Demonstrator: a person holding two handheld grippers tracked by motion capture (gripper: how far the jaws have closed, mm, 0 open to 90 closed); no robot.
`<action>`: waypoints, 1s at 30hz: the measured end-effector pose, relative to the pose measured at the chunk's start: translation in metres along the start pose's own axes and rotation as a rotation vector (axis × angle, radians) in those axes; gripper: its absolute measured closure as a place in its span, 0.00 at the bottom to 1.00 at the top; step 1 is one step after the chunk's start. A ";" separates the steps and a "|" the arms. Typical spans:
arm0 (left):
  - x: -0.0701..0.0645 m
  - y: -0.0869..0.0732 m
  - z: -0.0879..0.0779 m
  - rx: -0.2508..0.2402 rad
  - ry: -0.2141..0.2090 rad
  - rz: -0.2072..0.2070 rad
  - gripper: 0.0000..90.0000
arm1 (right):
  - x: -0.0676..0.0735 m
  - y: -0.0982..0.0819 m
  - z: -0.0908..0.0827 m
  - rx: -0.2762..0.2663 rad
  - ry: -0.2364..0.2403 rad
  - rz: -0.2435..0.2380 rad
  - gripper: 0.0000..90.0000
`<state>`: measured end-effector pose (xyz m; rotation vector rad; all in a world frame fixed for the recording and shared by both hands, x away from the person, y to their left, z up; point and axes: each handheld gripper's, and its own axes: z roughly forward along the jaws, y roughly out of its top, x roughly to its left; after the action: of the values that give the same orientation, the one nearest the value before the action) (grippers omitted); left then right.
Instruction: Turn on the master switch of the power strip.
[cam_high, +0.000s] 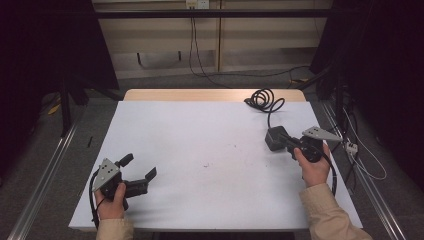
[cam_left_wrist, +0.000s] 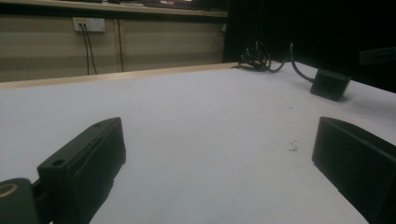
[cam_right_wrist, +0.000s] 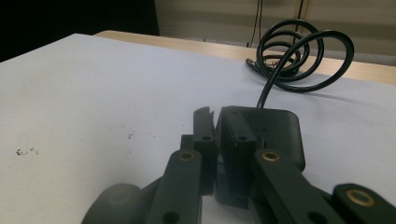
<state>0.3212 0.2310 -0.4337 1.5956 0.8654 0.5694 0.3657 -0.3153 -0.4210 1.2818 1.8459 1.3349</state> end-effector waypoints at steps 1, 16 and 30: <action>0.000 0.000 0.000 -0.002 0.002 -0.003 0.03 | 0.000 0.000 0.000 0.000 0.001 -0.002 0.96; 0.000 0.000 0.000 0.000 0.003 -0.001 0.03 | -0.003 0.003 0.004 0.018 -0.007 -0.002 0.99; 0.000 -0.001 0.001 0.003 0.002 -0.005 0.03 | -0.007 0.007 0.008 0.028 -0.012 0.000 1.00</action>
<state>0.3215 0.2308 -0.4349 1.5956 0.8716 0.5665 0.3781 -0.3172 -0.4186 1.3009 1.8629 1.3026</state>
